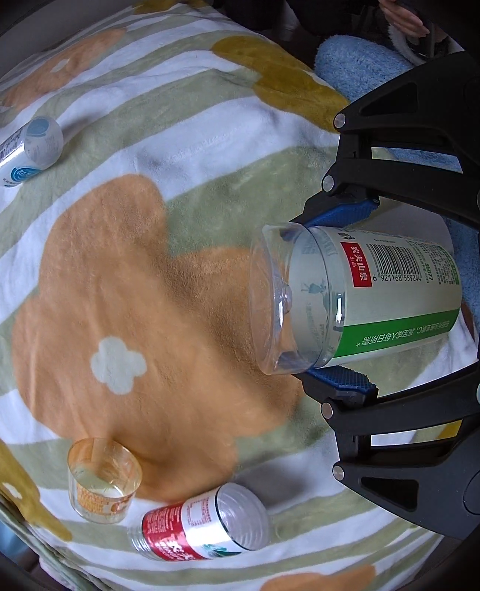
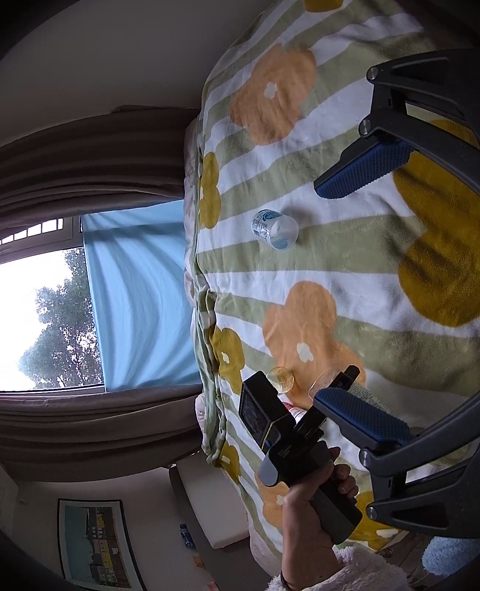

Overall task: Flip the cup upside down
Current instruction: 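Lift the white-green cup with the left gripper and rotate it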

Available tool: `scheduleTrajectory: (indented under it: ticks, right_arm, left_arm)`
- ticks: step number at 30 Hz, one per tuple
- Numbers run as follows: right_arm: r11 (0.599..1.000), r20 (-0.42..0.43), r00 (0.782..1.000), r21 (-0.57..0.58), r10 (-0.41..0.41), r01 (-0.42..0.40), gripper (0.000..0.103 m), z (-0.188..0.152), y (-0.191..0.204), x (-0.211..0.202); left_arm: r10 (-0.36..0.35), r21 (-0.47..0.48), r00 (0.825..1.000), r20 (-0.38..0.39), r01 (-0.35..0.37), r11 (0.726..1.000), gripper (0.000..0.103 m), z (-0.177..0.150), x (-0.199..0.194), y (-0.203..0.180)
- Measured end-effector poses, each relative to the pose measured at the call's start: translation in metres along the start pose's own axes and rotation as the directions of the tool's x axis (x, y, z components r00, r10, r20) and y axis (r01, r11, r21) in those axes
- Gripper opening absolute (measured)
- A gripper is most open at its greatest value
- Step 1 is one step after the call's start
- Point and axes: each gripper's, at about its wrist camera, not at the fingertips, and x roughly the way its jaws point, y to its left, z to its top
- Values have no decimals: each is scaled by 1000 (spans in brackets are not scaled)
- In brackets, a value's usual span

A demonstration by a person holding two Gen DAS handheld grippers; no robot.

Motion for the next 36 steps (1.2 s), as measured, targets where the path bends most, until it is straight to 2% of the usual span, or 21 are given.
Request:
scheduleTrajectory:
  ticks: [2, 4, 6, 10, 16, 20, 22, 25, 27, 29, 32, 36]
  right_arm:
    - [1000, 0, 1000, -5, -3, 3, 103, -2, 2, -6]
    - [1000, 3, 1000, -8, -3, 3, 103, -3, 2, -12]
    - [1000, 4, 1000, -4, 3, -3, 103, -2, 2, -17]
    - [1000, 15, 1000, -5, 2, -1, 103, 1, 4, -26]
    - [1000, 14, 1000, -16, 13, -13, 103, 11, 11, -33]
    - [999, -8, 999, -11, 36, -37, 103, 20, 17, -31]
    - [998, -29, 997, 5, 67, -67, 103, 25, 20, -26]
    - [993, -76, 990, 16, 120, -119, 103, 36, 28, -15]
    - [987, -125, 979, 31, 159, -157, 103, 40, 34, -1]
    - [984, -170, 969, 47, 180, -174, 103, 41, 38, 14]
    - [975, -243, 945, 95, 217, -200, 103, 40, 42, 40]
    - [957, -348, 897, 191, 273, -217, 102, 32, 44, 76]
  left_arm:
    - [-12, -12, 1000, 0, 12, 1000, 66, -5, 4, 1]
    - [-10, -15, 1000, 18, 10, 1000, 91, -11, 4, 0]
    - [-2, -27, 998, 60, 4, 1000, 97, -16, -2, 1]
    - [-12, -64, 990, 142, 21, 998, 97, -28, -28, 12]
    - [1, -86, 966, 260, 22, 996, 97, -52, -80, 21]
    - [35, -94, 939, 341, -3, 996, 97, -76, -109, 24]
    - [64, -105, 921, 385, -25, 994, 97, -91, -118, 23]
    - [72, -108, 893, 445, -26, 994, 103, -118, -135, 22]
    - [78, -106, 873, 482, -31, 994, 103, -135, -142, 20]
    - [81, -105, 860, 504, -32, 994, 103, -150, -145, 18]
    - [82, -110, 857, 509, -29, 993, 103, -168, -139, 19]
    - [83, -117, 853, 515, -26, 993, 103, -185, -122, 23]
